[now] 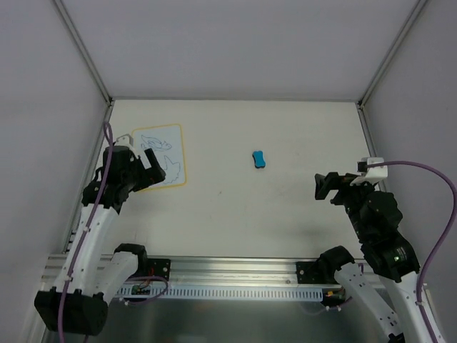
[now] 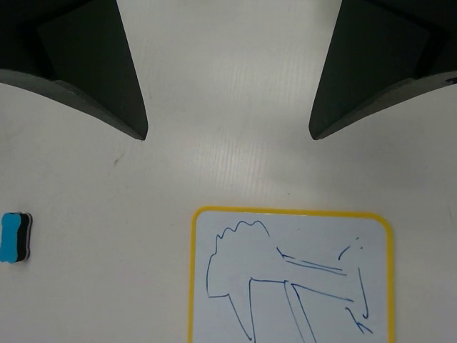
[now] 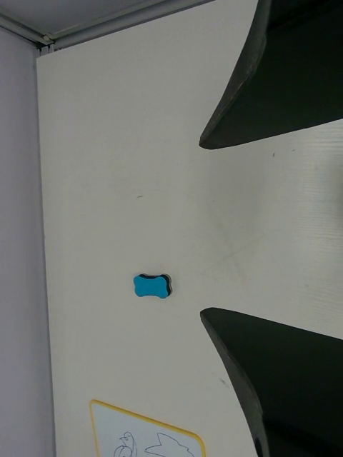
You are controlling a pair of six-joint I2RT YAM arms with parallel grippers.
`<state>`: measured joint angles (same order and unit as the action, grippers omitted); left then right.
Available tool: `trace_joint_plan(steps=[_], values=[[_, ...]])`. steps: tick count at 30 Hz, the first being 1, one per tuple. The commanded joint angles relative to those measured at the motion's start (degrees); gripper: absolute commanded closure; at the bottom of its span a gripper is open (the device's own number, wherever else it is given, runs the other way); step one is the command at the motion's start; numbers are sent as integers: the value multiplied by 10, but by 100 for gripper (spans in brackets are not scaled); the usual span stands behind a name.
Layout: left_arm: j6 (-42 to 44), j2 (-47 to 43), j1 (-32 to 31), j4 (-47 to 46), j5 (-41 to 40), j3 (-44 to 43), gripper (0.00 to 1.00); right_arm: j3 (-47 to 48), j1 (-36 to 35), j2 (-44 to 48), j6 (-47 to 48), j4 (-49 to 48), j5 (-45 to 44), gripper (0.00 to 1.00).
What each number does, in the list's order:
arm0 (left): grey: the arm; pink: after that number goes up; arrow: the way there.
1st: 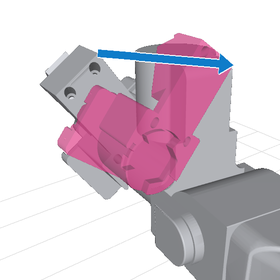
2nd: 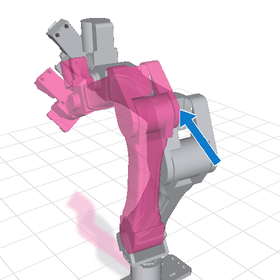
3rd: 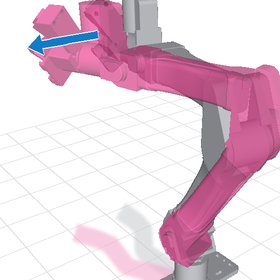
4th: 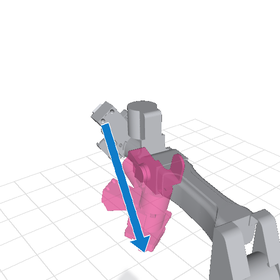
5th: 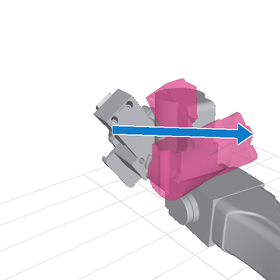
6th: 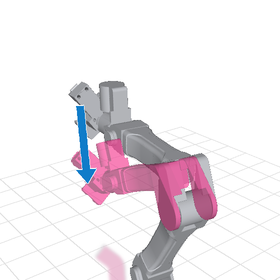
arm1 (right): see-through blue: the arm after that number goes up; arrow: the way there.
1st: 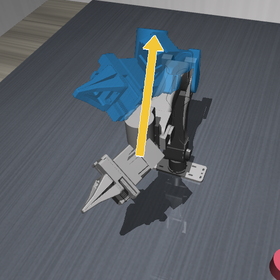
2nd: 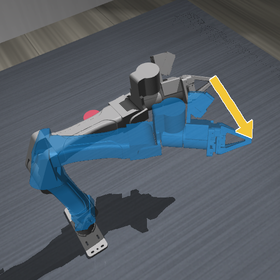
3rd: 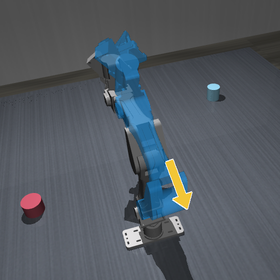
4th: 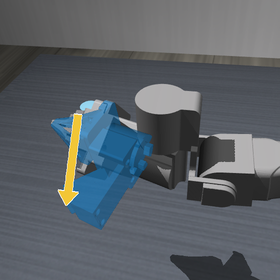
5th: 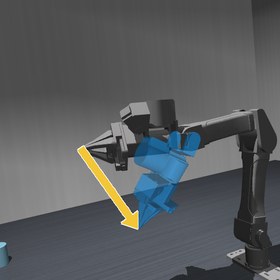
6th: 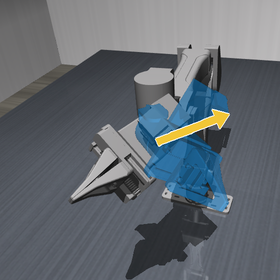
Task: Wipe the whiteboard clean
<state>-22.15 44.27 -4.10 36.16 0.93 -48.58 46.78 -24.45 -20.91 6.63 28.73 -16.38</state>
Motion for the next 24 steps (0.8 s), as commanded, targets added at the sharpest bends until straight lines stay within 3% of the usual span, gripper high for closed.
trace_joint_plan(steps=[1, 8, 13, 24], values=[[-51, 78, -20, -54, 32, -9, 1, -6, 0, 1, -14, -17, 16, 1], [-84, 279, -100, -160, -6, -55, 5, -23, 0, -15, -4, -10, 31, 1], [-83, 396, -112, -224, -6, -84, 9, -19, 0, -24, -2, -1, 48, 1], [-99, 516, -129, -249, -11, -97, 16, -22, -1, -11, 1, -1, 34, 1]])
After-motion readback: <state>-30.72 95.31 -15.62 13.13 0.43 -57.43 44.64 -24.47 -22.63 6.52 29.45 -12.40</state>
